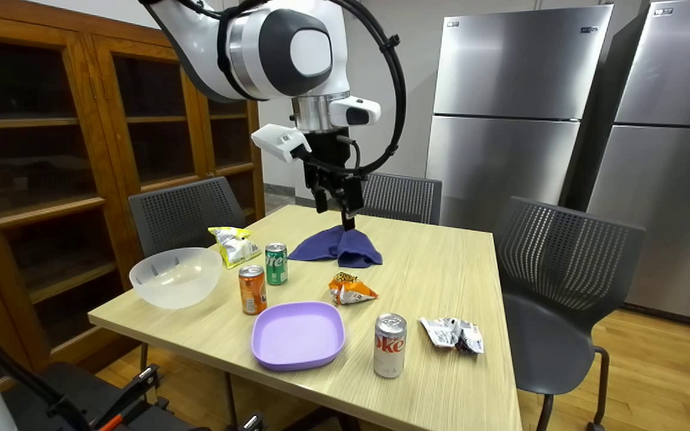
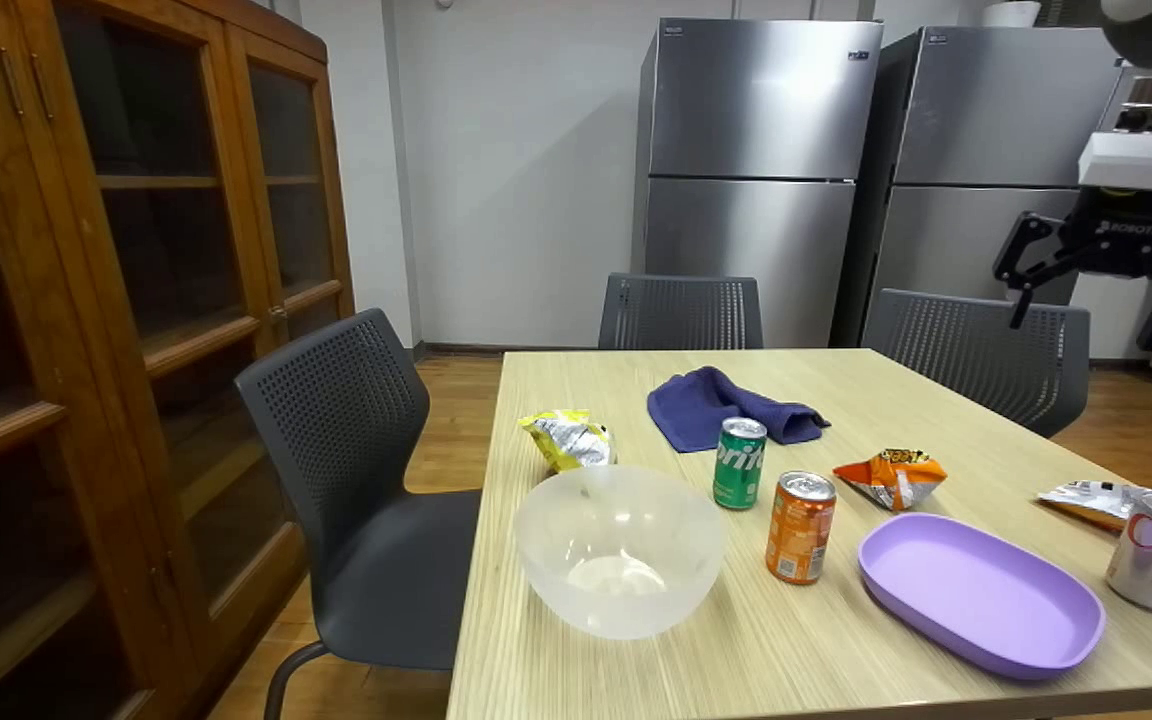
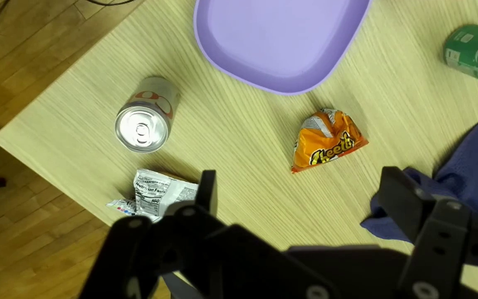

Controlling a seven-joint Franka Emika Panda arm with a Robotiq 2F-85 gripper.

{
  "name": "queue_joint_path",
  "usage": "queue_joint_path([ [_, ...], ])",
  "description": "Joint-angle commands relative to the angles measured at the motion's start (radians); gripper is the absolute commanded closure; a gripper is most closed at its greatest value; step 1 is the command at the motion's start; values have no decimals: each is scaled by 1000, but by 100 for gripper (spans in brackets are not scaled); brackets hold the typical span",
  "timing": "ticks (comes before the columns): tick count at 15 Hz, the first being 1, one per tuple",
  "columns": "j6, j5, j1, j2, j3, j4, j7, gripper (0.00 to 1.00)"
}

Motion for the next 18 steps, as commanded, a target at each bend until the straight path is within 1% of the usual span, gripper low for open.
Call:
queue_joint_path([
  [1,26,-18,-20,82,35,60,94,0],
  [8,61,-33,6,221,26,141,214,0],
  [12,50,-36,34,277,10,185,267,0],
  [13,56,-6,29,248,6,148,209,0],
  [18,55,-5,38,275,3,171,225,0],
])
